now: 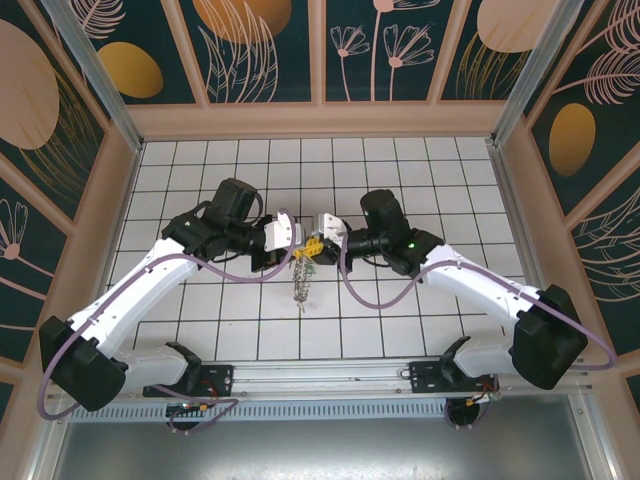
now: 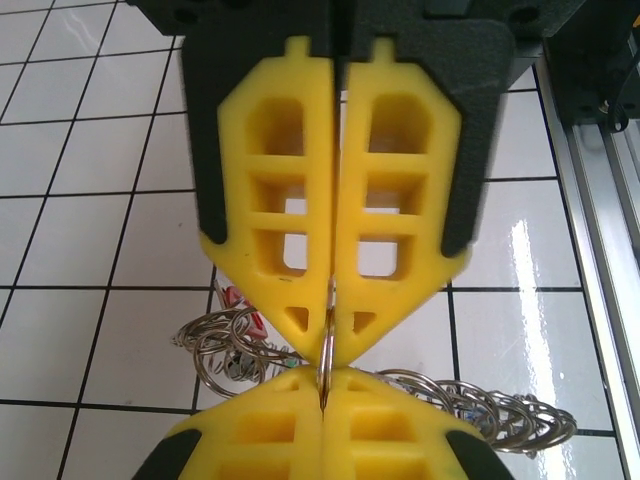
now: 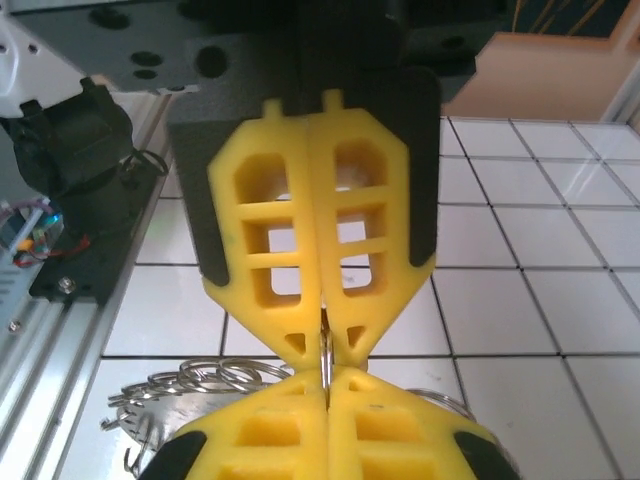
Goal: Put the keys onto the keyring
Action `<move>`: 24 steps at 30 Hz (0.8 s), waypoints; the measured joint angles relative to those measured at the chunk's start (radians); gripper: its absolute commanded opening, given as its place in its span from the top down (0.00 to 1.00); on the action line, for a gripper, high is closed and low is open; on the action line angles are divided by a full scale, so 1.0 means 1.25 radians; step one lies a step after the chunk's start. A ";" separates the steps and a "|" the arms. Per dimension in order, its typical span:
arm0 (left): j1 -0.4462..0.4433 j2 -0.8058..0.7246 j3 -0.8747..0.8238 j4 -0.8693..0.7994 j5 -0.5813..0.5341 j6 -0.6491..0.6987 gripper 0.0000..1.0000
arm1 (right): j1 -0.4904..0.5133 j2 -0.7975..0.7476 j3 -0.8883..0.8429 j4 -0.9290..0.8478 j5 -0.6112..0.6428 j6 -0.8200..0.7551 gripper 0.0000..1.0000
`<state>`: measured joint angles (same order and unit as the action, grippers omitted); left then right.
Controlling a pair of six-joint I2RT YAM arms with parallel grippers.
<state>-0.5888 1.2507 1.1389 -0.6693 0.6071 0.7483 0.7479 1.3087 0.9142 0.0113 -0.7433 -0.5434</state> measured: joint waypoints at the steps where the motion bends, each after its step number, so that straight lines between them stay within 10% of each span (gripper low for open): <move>1: 0.000 0.000 0.001 -0.001 -0.002 0.000 0.90 | 0.000 0.001 0.000 0.003 0.000 0.003 1.00; 7: 0.000 -0.032 -0.013 0.034 -0.012 -0.012 0.76 | 0.000 -0.010 -0.033 0.086 0.001 0.063 1.00; 24: 0.000 -0.148 -0.122 0.208 -0.005 -0.103 0.75 | -0.008 -0.084 -0.159 0.313 0.030 0.234 1.00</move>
<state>-0.5892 1.0657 0.9863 -0.4095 0.6010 0.6197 0.7383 1.2041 0.7158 0.4026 -0.7063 -0.2504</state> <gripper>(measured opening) 0.288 0.049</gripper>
